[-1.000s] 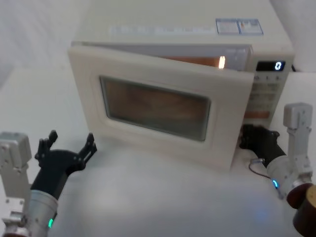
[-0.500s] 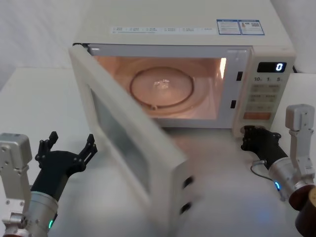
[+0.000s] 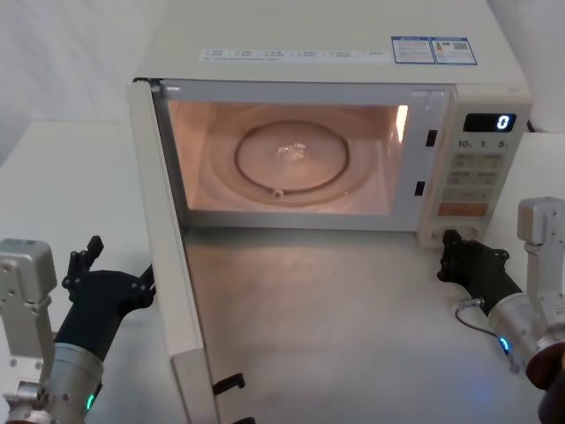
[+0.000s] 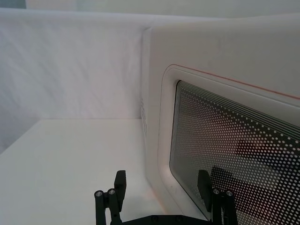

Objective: Press the button to open the microwave door with one hand; close the microwave door with the other hand.

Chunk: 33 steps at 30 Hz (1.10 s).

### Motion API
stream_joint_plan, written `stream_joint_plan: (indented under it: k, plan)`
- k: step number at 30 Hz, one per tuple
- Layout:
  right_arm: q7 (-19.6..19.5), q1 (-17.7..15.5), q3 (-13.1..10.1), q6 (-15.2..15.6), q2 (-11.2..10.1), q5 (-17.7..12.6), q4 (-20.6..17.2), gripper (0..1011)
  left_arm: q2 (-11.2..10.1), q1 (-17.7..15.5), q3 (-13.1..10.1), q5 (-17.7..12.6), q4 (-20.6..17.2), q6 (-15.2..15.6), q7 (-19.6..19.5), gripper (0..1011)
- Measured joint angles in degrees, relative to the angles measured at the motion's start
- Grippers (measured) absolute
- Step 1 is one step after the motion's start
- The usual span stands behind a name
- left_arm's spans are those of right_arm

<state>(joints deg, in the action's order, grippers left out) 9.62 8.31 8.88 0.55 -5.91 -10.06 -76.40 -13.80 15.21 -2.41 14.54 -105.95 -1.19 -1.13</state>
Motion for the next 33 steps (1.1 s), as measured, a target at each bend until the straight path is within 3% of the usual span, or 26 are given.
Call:
stream_joint_plan:
  k: [7,21,33]
  plan:
    - [0.2,-2.36,-0.09,1.02,-0.87,-0.23,-3.53,0,0.0,0.0,-0.01,0.0,0.0,0.0,-0.01,1001]
    - [-0.05,-9.58,-1.11,2.08,-3.16,-0.74,-15.55,0,0.0,0.0,-0.01,0.0,0.0,0.0,-0.01,1001]
    - [-0.34,-11.52,-3.9,1.13,-4.96,-1.46,-20.2,0,0.0,0.0,-0.01,0.0,0.0,0.0,-0.01,1001]
